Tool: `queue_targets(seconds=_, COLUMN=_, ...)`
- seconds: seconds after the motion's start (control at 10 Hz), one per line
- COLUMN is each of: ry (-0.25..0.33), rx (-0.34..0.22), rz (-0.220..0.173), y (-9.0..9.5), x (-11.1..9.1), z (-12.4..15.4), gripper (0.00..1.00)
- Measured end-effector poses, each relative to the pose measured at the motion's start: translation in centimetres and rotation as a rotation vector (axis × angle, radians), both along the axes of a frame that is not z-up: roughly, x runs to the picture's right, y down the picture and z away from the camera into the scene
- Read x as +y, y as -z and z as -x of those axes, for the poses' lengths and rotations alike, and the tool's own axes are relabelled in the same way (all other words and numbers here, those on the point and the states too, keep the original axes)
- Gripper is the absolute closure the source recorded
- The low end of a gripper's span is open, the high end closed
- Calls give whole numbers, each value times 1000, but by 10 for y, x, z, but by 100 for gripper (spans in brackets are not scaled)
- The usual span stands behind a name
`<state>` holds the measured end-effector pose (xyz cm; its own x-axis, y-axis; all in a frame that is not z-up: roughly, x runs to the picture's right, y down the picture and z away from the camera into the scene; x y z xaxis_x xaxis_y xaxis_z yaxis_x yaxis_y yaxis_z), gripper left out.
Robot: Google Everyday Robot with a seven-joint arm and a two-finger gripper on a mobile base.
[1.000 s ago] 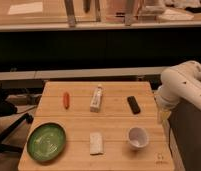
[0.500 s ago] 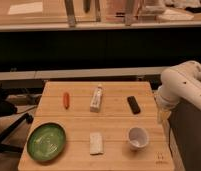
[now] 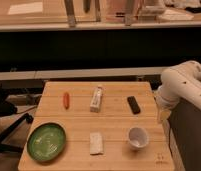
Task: Push the eraser across the table
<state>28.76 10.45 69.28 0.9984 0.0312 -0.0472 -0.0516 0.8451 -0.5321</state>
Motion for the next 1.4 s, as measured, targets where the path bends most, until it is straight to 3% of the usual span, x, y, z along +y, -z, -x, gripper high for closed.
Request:
queue_targets(seconds=0.2, ry=8, rx=-20, rz=-11, y=-25, x=-14, z=4, gripper=20)
queue_targets(seconds=0.8, ry=11, rx=-46, rz=-28, y=-63, x=-24, z=7, gripper=20)
queue_targets(seconds=1.4, ry=11, rx=-68, rz=-26, y=-93, x=-16, z=8, gripper=20)
